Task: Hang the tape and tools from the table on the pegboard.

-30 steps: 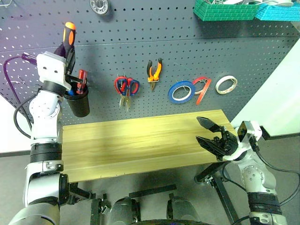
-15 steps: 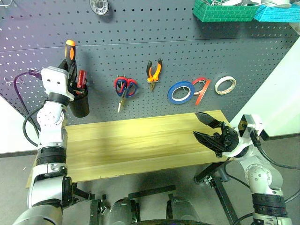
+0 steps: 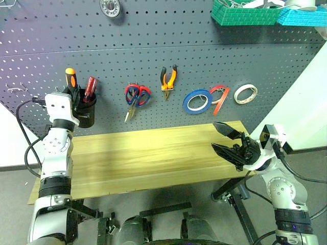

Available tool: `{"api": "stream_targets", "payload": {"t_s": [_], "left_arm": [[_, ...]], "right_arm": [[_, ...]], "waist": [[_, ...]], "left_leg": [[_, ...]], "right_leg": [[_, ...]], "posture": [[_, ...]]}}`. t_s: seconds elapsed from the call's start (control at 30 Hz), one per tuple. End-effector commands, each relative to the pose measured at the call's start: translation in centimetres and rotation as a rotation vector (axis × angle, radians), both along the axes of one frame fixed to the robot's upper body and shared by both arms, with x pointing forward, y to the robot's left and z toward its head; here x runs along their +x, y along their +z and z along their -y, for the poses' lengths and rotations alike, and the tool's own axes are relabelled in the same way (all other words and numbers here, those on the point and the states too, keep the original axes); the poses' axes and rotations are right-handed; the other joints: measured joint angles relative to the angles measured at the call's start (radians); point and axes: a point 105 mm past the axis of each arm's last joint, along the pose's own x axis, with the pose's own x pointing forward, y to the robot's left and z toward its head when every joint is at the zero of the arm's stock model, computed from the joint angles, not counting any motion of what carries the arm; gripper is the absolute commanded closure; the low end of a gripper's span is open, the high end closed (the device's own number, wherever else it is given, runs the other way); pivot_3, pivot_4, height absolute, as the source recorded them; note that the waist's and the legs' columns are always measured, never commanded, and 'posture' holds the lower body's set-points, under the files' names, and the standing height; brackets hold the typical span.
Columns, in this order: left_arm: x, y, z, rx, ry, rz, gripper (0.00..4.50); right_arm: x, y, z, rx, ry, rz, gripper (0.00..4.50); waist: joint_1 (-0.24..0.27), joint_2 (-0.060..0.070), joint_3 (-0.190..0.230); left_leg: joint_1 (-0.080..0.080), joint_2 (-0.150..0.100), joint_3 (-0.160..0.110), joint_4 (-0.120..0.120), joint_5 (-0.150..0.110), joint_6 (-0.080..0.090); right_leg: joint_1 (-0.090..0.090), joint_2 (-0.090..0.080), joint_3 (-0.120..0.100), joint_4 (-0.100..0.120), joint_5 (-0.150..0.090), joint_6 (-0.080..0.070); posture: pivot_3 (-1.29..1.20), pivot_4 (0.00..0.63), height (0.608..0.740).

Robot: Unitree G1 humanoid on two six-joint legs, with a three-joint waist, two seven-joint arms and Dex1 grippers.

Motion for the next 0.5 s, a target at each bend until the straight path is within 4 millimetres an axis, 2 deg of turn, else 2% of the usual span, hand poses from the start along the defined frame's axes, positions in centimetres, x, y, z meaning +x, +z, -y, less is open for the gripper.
{"api": "stream_targets", "payload": {"t_s": [0.03, 0.07, 0.13, 0.3, 0.47, 0.5], "left_arm": [[-0.5, 0.9, -0.7, -0.035, 0.016, 0.033, 3.84], [-0.4, 0.8, -0.6, -0.051, 0.012, 0.031, 3.84], [-0.5, 0.9, -0.7, -0.054, 0.016, 0.034, 3.13], [-0.4, 1.1, -0.8, -0.057, 0.009, 0.037, 1.75], [-0.4, 1.6, -0.3, -0.049, -0.008, 0.056, 0.11], [-0.5, 1.9, -0.1, -0.044, -0.008, 0.069, 0.05]], "right_arm": [[0.1, 0.7, 0.1, -0.003, 0.001, 0.052, 0.0], [0.1, 0.6, 0.2, -0.006, 0.0, 0.053, 0.0], [0.0, 0.5, 0.3, -0.004, 0.0, 0.052, 0.0], [0.0, 0.2, 0.4, -0.005, 0.0, 0.054, 0.0], [-0.1, 0.0, 0.5, -0.007, -0.001, 0.054, 0.0], [-0.1, 0.0, 0.6, -0.007, -0.001, 0.052, 0.0]], "waist": [[0.0, 0.0, -0.002], [0.0, 0.0, -0.002], [0.0, 0.0, -0.003], [0.002, -0.001, -0.005], [0.001, -0.001, -0.007], [0.001, -0.001, -0.007]], "left_leg": [[0.0, 0.0, 0.0, 0.0, 0.0, 0.0], [0.0, 0.0, 0.0, 0.0, 0.0, 0.001], [0.001, 0.0, 0.0, 0.0, 0.0, 0.001], [0.001, 0.0, 0.0, 0.0, 0.0, 0.001], [0.001, 0.0, 0.0, 0.0, 0.0, 0.001], [0.001, 0.0, 0.0, 0.0, 0.0, 0.001]], "right_leg": [[0.0, 0.0, 0.0, 0.0, 0.0, 0.0], [0.0, 0.0, 0.0, 0.0, 0.0, 0.0], [0.0, 0.0, 0.0, 0.0, 0.0, 0.0], [0.0, 0.0, 0.0, 0.0, 0.0, 0.0], [0.001, 0.0, 0.0, 0.0, 0.0, 0.0], [0.001, 0.0, 0.0, 0.0, 0.0, 0.0]], "posture": [[-0.1, 0.0, 0.74], [-0.1, 0.0, 0.74], [-0.1, 0.0, 0.74], [-0.1, 0.0, 0.74], [-0.1, 0.0, 0.74], [-0.1, 0.0, 0.74]]}}
